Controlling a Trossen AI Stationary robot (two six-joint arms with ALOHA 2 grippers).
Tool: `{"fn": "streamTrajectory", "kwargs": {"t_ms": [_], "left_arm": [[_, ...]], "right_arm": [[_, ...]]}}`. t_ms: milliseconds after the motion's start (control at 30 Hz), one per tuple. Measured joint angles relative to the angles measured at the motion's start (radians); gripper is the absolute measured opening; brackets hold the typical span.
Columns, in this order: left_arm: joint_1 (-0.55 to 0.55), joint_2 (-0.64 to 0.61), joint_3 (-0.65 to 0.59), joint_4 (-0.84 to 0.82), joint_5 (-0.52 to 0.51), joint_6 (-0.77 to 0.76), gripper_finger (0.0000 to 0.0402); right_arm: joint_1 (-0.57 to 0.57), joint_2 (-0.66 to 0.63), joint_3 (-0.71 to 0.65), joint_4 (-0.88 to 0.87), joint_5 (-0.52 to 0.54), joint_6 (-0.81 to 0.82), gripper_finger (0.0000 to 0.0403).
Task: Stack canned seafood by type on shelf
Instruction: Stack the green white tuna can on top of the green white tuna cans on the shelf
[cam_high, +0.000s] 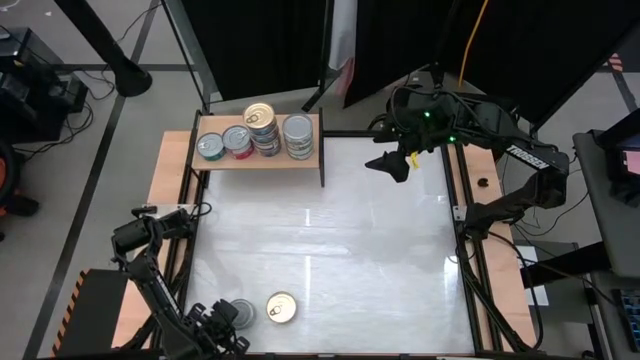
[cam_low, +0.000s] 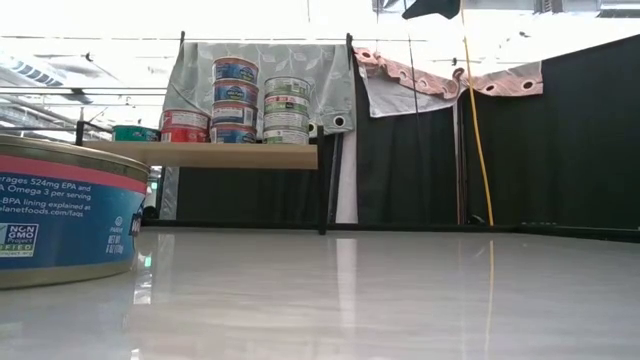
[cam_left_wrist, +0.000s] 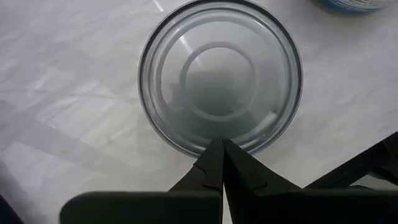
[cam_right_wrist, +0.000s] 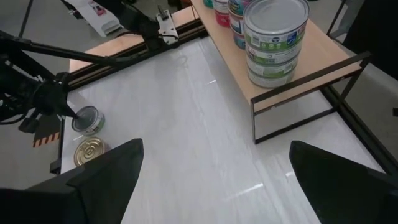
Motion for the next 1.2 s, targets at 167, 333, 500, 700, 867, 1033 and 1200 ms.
{"fn": "streamTrajectory", "kwargs": {"t_ms": [167,333,500,700,867,1033,1200], "left_arm": [[0.006,-0.001,0.038,-0.036,0.005,0.0,0.0003],[0.008,-0.002,0.037,-0.025,0.013,-0.001,0.0003],[0.009,-0.002,-0.009,-0.016,0.022,0.0,0.0003],[-0.012,-0.007,-0.032,0.046,0.032,-0.021,0.0003],[-0.024,-0.007,-0.032,0.054,0.049,-0.052,0.0003],[-0.038,-0.007,-0.029,0.064,0.06,-0.073,0.0003],[-0.018,-0.01,-0.014,0.014,0.061,-0.049,0.0003]], "right_arm": [[0.0,0.0,0.0,0.0,0.0,-0.001,0.0396],[0.0,0.0,0.0,0.004,0.001,-0.007,0.0396],[0.0,0.0,0.0,0.025,0.001,-0.013,0.0396],[0.0,0.0,0.0,0.01,0.001,-0.013,0.0396],[0.0,0.0,0.0,0.006,0.001,-0.018,0.0396],[0.0,0.0,0.0,0.007,0.001,-0.028,0.0396],[0.0,0.0,0.0,0.009,0.001,-0.033,0.0396]]}}
